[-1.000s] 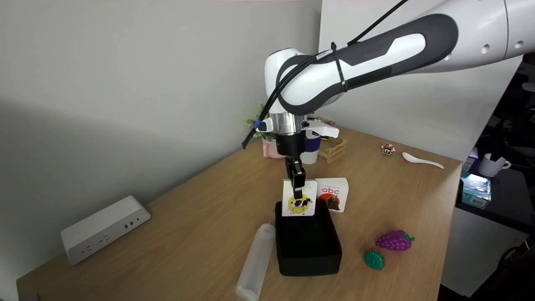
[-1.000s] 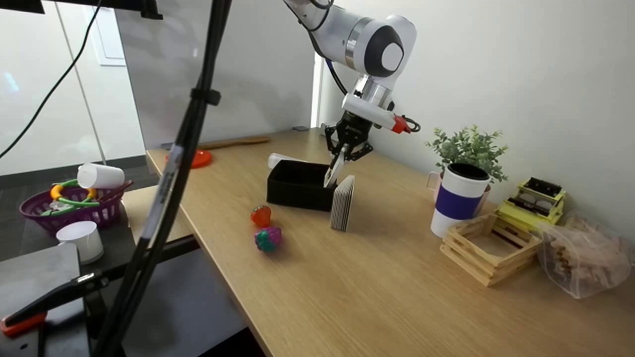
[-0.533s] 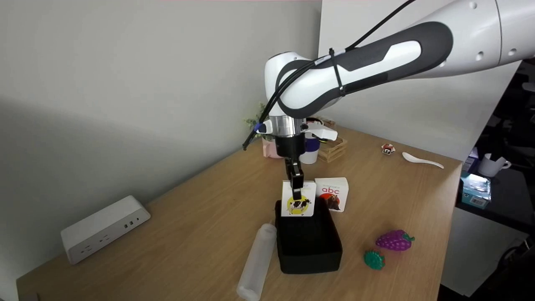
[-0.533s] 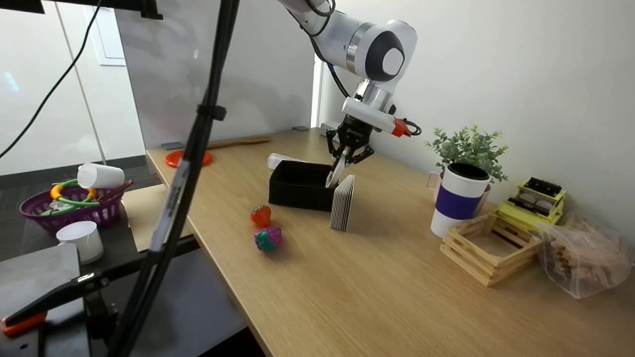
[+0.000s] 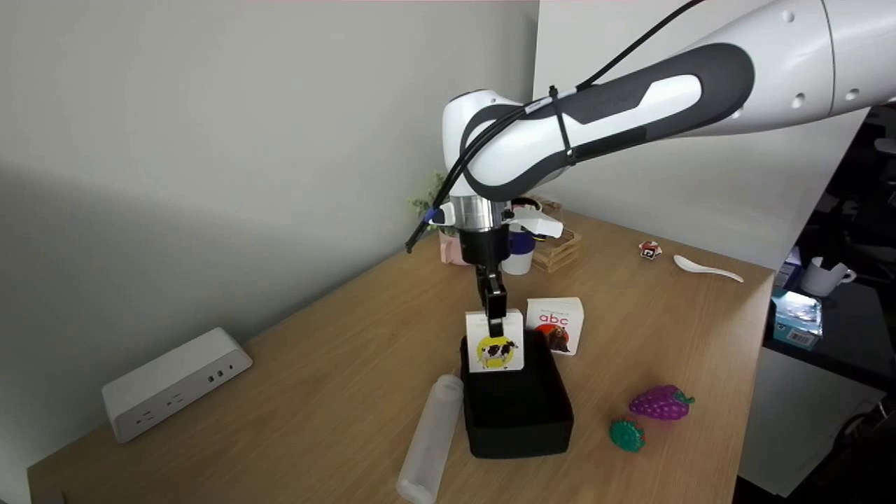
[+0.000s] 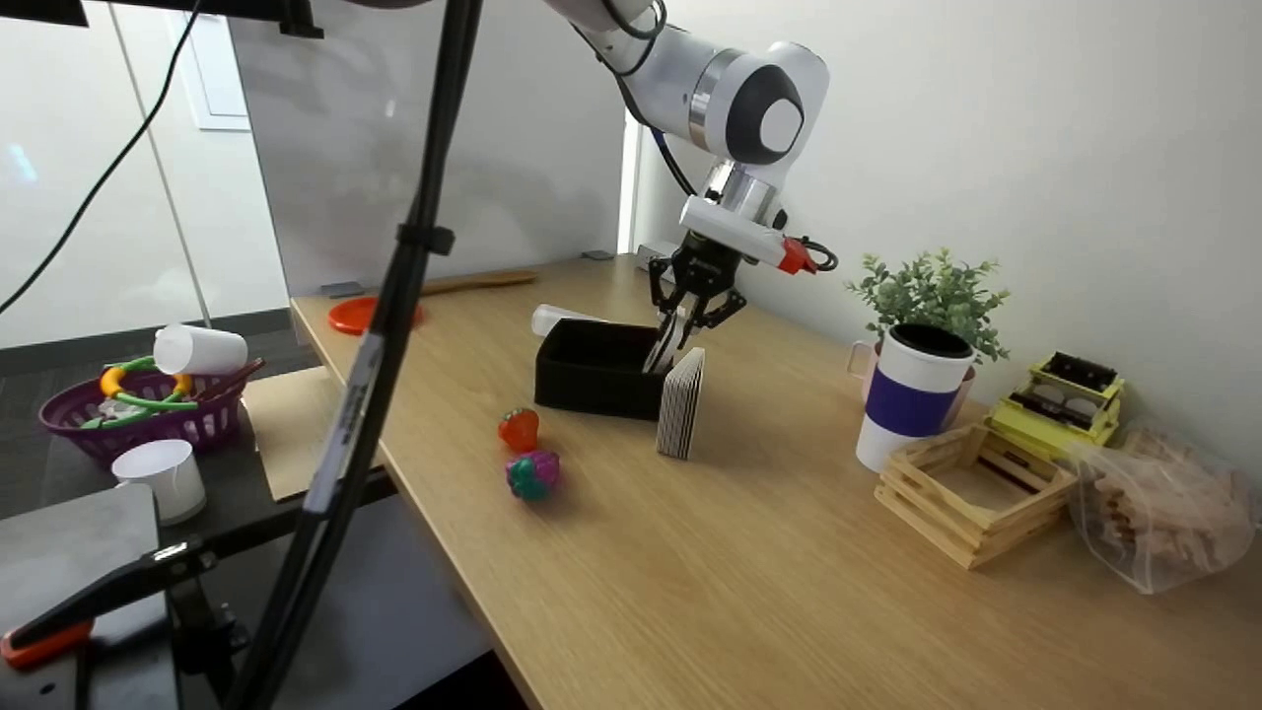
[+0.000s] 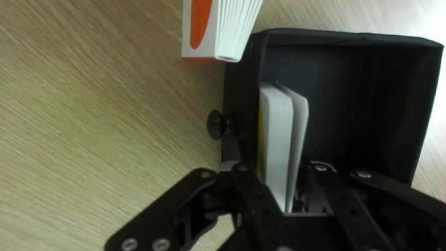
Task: Put the yellow and orange books in the black box
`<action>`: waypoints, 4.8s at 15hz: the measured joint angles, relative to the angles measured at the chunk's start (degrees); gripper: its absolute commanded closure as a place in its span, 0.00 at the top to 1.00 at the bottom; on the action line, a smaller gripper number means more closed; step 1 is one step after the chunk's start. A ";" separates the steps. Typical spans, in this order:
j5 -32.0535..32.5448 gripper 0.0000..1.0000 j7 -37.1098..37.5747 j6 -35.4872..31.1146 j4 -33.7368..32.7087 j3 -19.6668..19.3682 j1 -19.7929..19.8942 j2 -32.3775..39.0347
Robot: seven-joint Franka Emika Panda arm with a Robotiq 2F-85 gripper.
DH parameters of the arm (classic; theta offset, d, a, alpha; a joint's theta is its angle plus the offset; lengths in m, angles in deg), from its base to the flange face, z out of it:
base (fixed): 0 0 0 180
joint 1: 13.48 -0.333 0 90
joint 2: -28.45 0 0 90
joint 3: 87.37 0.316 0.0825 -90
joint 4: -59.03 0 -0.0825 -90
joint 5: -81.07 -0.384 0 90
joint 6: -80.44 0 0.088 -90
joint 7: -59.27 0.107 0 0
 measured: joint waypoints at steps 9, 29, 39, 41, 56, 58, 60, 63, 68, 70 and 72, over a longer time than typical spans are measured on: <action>0.12 1.00 0.18 0.01 -0.67 0.00 -0.01 0.10; 5.28 1.00 5.37 -0.31 -2.46 -1.39 0.08 -4.36; 6.30 1.00 -0.65 12.88 4.39 -3.00 4.09 -8.51; 7.72 1.00 -4.22 17.38 5.35 -3.00 4.56 -9.09; 14.87 1.00 -14.15 30.14 5.85 -2.99 3.04 -8.27; 14.87 1.00 -14.18 30.07 5.85 -2.99 3.03 -8.26; 14.86 1.00 -14.36 29.03 5.85 -2.98 3.04 -8.17; 14.83 1.00 -15.30 25.76 5.80 -2.71 3.02 -7.67; 14.83 1.00 -15.70 19.24 5.80 -2.39 2.69 -7.04; 14.84 1.00 -15.70 16.41 5.80 -2.38 2.44 -6.92; 14.84 1.00 -15.69 13.54 5.80 -2.38 2.20 -6.70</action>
